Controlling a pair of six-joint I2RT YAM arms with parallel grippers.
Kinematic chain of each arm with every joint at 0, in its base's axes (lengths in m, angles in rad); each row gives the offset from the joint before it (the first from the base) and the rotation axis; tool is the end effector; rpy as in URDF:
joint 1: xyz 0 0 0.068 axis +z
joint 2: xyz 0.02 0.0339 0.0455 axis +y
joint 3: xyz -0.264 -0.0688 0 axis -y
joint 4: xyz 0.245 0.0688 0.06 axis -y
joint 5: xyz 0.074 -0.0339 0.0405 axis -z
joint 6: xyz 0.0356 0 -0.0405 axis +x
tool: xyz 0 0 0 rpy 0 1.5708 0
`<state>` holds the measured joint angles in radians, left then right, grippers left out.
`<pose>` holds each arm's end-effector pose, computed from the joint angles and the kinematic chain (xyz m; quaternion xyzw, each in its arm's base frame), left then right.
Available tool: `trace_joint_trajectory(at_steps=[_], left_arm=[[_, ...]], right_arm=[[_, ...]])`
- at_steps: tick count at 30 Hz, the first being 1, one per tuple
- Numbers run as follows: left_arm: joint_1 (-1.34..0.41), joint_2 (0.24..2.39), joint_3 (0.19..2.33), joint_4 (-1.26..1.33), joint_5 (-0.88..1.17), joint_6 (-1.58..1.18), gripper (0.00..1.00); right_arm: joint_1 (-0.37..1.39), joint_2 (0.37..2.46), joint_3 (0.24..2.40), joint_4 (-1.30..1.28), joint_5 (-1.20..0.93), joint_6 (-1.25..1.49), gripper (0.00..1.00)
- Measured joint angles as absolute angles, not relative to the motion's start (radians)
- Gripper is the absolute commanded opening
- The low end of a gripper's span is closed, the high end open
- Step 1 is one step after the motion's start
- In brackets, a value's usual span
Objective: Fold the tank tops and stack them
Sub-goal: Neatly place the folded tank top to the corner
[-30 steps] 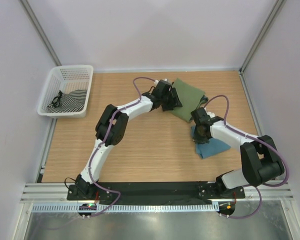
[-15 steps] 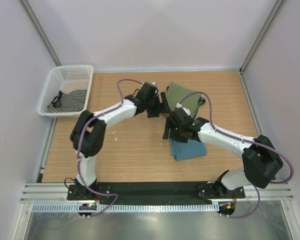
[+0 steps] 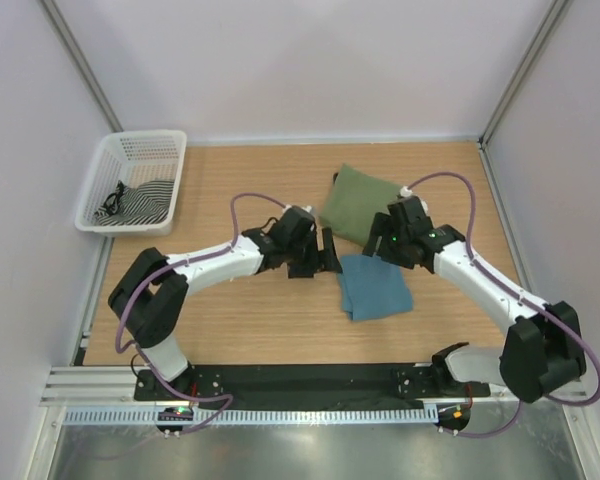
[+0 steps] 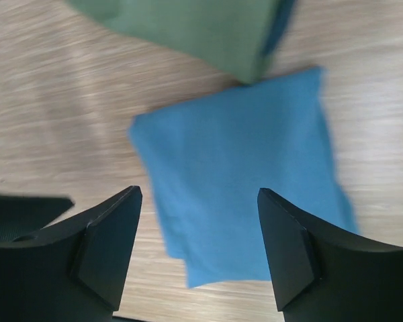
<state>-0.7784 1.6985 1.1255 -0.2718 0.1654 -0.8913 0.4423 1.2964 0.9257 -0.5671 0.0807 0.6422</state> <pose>0.2554 -0.2601 0.2113 -0.0233 0.9318 -0.3141 0.1803 0.2392 0.1101 0.2465 0.1072 0.9436 0.1277 0.2862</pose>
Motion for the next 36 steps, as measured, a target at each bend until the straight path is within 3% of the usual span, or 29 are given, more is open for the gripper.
trace_joint_trajectory(at_steps=[7,13,22,24,25,28,36], left_arm=[[-0.892,1.699,1.058,-0.181,0.131,-0.974,0.87],[-0.929,1.739,1.058,-0.067,0.105,-1.045,0.8],[-0.947,1.847,1.06,-0.005,0.074,-1.104,0.78],[-0.949,1.848,1.06,0.001,0.067,-1.117,0.74],[-0.95,1.848,1.06,0.004,0.062,-1.121,0.66],[-0.951,1.853,1.06,0.012,0.052,-1.128,0.56],[-0.951,1.911,1.093,0.037,0.049,-1.148,0.59]], right_arm=[[0.175,1.182,0.711,-0.509,-0.076,0.561,0.79],[0.099,1.182,0.641,-0.445,-0.145,0.516,0.77],[0.013,1.233,0.529,-0.303,-0.279,0.506,0.74],[0.013,1.245,0.522,-0.262,-0.309,0.507,0.72],[0.013,1.249,0.518,-0.245,-0.323,0.509,0.7],[0.013,1.26,0.503,-0.199,-0.357,0.518,0.63],[0.011,1.266,0.467,-0.148,-0.395,0.532,0.47]])
